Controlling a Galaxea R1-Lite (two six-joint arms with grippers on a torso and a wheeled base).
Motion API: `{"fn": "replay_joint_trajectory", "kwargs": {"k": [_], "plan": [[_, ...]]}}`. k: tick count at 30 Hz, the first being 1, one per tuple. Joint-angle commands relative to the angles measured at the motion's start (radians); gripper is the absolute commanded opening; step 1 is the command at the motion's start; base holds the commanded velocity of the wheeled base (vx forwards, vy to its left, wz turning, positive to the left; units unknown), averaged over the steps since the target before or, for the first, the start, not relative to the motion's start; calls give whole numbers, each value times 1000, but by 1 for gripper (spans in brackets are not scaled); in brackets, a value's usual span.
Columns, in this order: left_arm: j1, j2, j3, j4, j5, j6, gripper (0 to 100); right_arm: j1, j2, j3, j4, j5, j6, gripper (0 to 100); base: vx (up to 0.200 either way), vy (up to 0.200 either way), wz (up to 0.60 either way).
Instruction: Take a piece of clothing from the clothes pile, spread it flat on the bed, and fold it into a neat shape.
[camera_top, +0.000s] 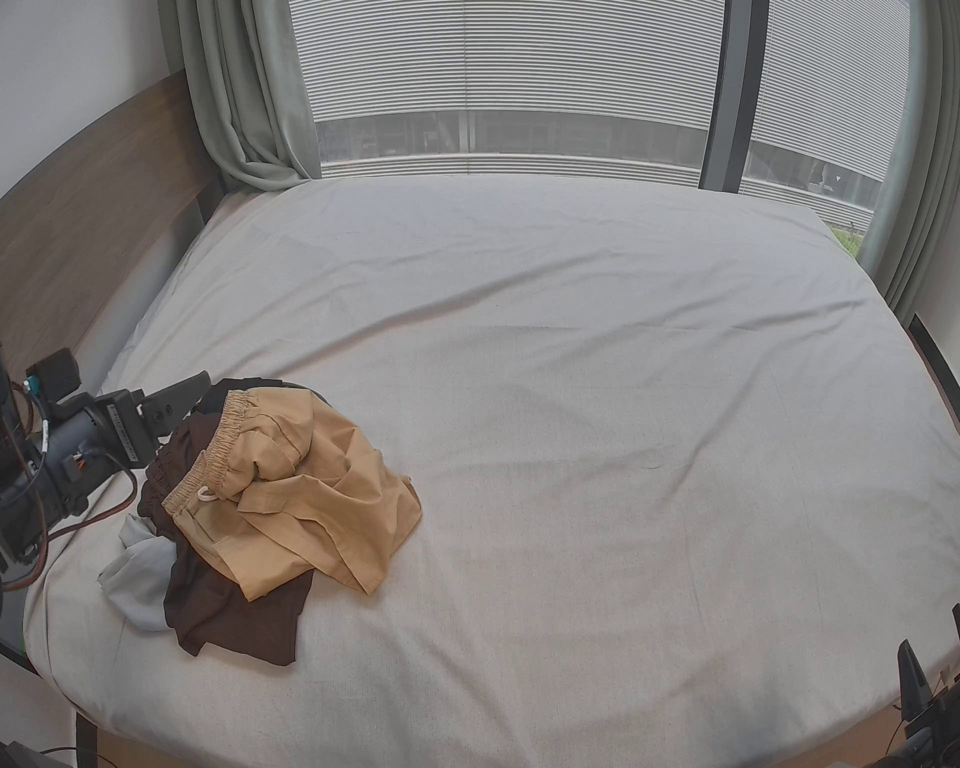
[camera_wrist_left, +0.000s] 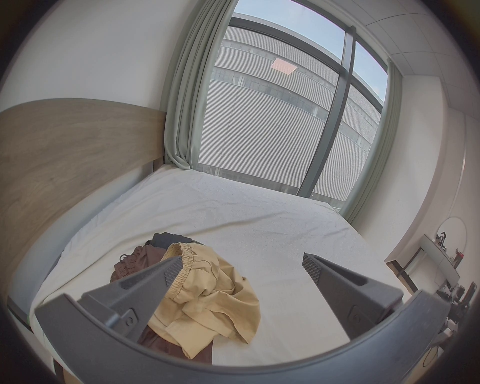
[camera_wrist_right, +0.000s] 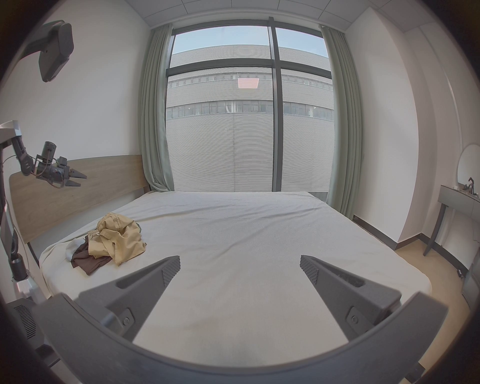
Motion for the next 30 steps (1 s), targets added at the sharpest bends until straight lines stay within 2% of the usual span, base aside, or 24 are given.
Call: {"fn": "replay_joint_trajectory", "kwargs": {"k": [1, 7, 9, 13, 20, 30], "plan": [[24, 141, -27, -46, -11, -8, 100, -1, -5, 18, -2, 0, 0, 100, 0, 0, 0], [77, 219, -29, -107, -78, -14, 100, 0, -5, 18, 0, 0, 0, 100, 0, 0, 0], [94, 260, -30, -149, -124, -79, 100, 0, -5, 18, -2, 0, 0, 100, 0, 0, 0], [102, 328, -44, -203, -139, -151, 100, -1, -5, 18, 0, 0, 0, 100, 0, 0, 0], [153, 437, -49, -324, -144, -149, 100, 0, -5, 18, 0, 0, 0, 100, 0, 0, 0], [211, 532, -75, -350, -218, -151, 100, 0, -5, 18, 0, 0, 0, 100, 0, 0, 0]]}}
